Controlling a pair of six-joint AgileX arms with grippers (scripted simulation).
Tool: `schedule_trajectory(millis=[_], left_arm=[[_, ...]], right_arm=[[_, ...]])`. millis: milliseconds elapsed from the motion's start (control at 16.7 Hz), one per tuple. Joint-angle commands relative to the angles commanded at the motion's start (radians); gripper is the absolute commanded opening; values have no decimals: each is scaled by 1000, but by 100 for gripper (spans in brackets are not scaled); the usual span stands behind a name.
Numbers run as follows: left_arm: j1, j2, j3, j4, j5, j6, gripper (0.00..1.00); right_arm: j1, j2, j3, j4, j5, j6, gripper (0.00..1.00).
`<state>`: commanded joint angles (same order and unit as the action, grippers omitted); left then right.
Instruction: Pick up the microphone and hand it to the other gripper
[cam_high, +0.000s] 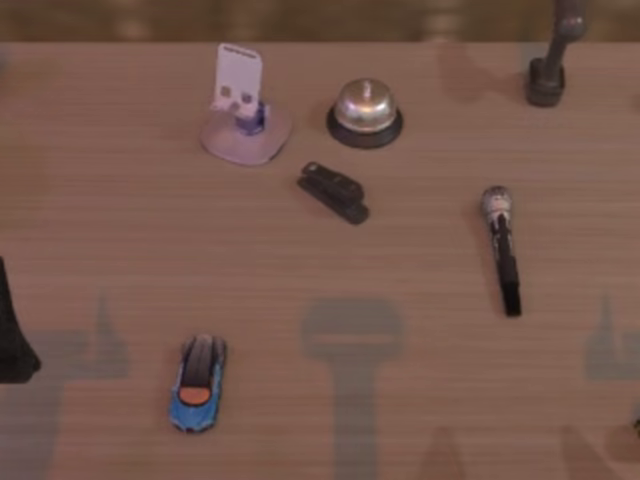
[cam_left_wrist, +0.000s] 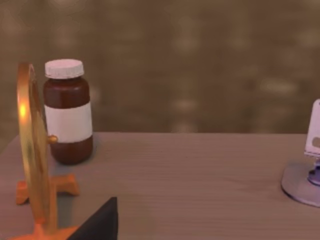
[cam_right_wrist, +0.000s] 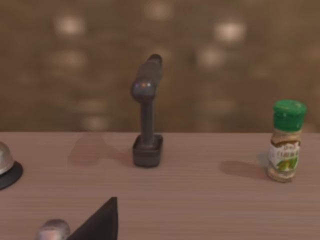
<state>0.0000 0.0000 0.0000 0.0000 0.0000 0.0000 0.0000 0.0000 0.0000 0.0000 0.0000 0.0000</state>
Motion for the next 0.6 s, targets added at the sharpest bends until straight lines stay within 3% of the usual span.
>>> schedule_trajectory(millis=[300,600], left_arm=[[0,0,0,0,0,0,100],[0,0,0,0,0,0,100]], right_arm=[[18,62,61,-41,1,17,100],[87,377,339,-220,17,91,100]])
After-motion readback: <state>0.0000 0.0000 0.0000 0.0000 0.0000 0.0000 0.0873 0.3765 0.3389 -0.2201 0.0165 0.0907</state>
